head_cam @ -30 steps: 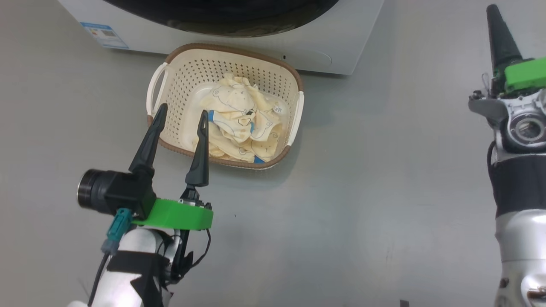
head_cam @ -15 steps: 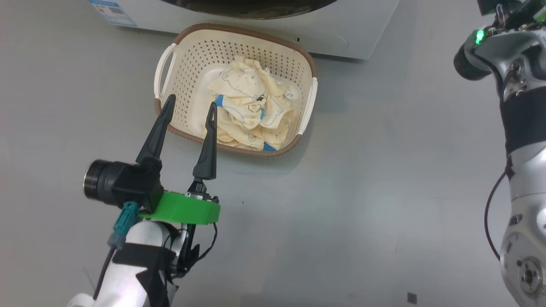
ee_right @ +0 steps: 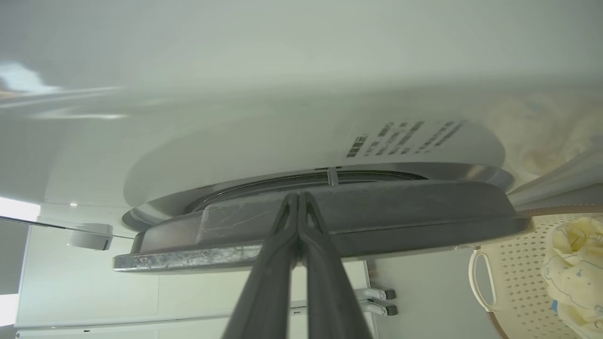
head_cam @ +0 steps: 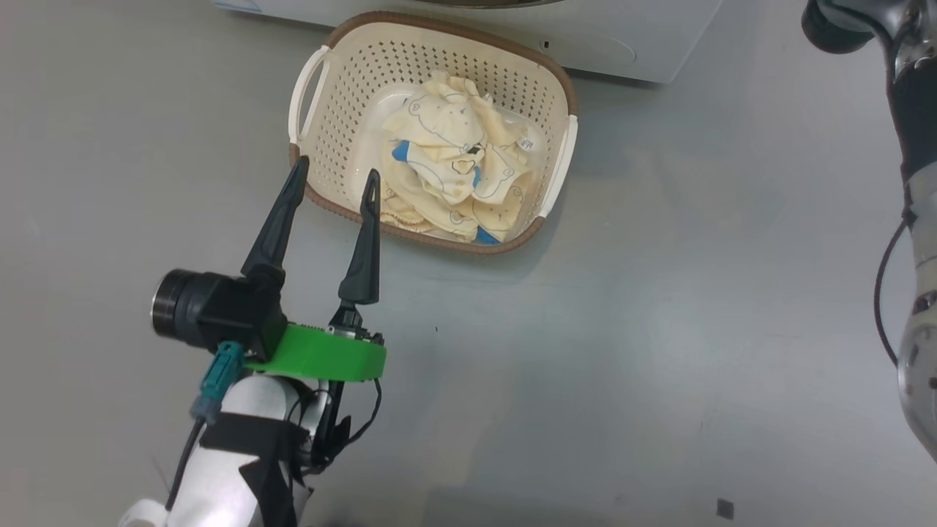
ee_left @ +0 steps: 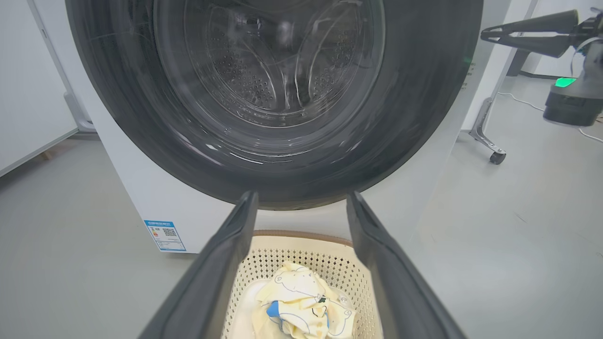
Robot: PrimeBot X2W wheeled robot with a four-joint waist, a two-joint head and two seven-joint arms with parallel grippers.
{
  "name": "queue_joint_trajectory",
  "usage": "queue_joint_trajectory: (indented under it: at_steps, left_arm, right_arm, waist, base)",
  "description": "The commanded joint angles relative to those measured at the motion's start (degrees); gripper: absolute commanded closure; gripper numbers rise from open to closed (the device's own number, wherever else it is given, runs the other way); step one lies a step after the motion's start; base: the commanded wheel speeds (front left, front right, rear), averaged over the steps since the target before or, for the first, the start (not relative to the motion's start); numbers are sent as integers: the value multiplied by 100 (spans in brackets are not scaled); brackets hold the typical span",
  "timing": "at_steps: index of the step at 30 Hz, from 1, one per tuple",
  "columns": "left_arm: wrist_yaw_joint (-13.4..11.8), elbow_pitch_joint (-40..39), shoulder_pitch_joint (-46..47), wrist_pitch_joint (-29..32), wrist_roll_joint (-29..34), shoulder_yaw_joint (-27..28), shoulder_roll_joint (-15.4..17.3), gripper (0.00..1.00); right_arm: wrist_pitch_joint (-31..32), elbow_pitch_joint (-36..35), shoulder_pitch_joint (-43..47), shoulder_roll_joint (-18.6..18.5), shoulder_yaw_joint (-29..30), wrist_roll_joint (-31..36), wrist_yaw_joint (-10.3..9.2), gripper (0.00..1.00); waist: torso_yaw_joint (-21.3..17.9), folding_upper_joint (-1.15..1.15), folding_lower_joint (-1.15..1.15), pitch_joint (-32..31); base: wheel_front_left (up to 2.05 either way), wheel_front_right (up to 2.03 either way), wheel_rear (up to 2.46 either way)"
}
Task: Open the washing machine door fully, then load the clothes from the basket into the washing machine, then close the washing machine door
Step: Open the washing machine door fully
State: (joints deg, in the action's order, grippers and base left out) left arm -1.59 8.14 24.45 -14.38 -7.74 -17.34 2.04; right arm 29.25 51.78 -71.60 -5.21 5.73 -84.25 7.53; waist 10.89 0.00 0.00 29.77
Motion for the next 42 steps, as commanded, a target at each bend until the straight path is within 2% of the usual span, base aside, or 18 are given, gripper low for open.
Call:
queue_joint_trajectory:
  at_steps: [1,20,42]
  left_arm:
    - [-46,-204,114,-62,-42,116,84,0]
    - [-199,-202,361,-62,-270,-301,84,0]
    - [-238,-122,458,-62,-296,-348,84,0]
  right_arm:
    - [-12,-49,-349,31,-109,132,-4,100]
    - [19,632,-1104,-96,-544,760,-4,100]
    - [734,295,-834,106,-645,461,-4,100]
  waist:
    - [54,0,0,52]
    - [310,0,0,338]
    - [175,0,0,338]
  base:
    - [0,0,0]
    - [0,0,0]
    - [0,0,0]
